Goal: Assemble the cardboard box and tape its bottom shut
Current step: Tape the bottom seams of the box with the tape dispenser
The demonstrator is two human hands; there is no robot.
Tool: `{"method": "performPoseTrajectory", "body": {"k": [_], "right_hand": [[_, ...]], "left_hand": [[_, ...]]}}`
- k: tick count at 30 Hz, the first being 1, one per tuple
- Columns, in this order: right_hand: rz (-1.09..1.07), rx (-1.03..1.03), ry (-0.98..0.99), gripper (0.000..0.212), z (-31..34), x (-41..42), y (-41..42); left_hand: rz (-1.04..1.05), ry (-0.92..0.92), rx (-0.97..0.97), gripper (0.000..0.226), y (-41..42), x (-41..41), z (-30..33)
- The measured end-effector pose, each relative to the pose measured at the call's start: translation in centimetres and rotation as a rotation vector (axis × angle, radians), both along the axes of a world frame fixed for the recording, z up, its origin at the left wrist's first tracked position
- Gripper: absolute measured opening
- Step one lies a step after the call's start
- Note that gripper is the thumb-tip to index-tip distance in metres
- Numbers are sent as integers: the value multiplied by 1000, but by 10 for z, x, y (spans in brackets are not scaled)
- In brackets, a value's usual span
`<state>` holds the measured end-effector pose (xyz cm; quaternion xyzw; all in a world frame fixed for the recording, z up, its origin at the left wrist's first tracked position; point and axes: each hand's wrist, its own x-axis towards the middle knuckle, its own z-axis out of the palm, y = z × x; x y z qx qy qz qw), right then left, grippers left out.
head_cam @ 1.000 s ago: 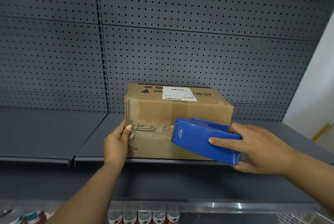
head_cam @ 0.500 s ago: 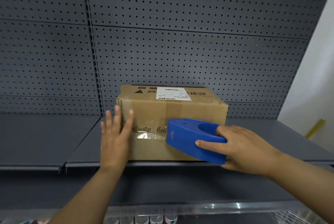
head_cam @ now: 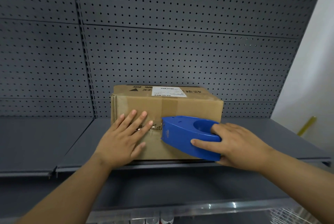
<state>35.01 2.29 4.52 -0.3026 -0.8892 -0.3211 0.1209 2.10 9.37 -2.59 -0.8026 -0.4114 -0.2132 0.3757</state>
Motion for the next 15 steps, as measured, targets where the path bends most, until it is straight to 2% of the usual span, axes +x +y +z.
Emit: {"method": "performPoseTrajectory", "body": {"k": [6, 8, 12, 15], "right_hand": [[-3, 9, -4, 68, 1, 2, 4], [-3, 6, 0, 69, 1, 4, 5], [8, 4, 9, 71, -1, 6, 5], [18, 8, 14, 69, -2, 7, 5]], "left_hand": [[60, -8, 126, 61, 9, 8, -9], [58, -70, 150, 57, 3, 16, -9], [68, -307, 249, 44, -5, 57, 2], [69, -343, 340, 46, 4, 73, 9]]}}
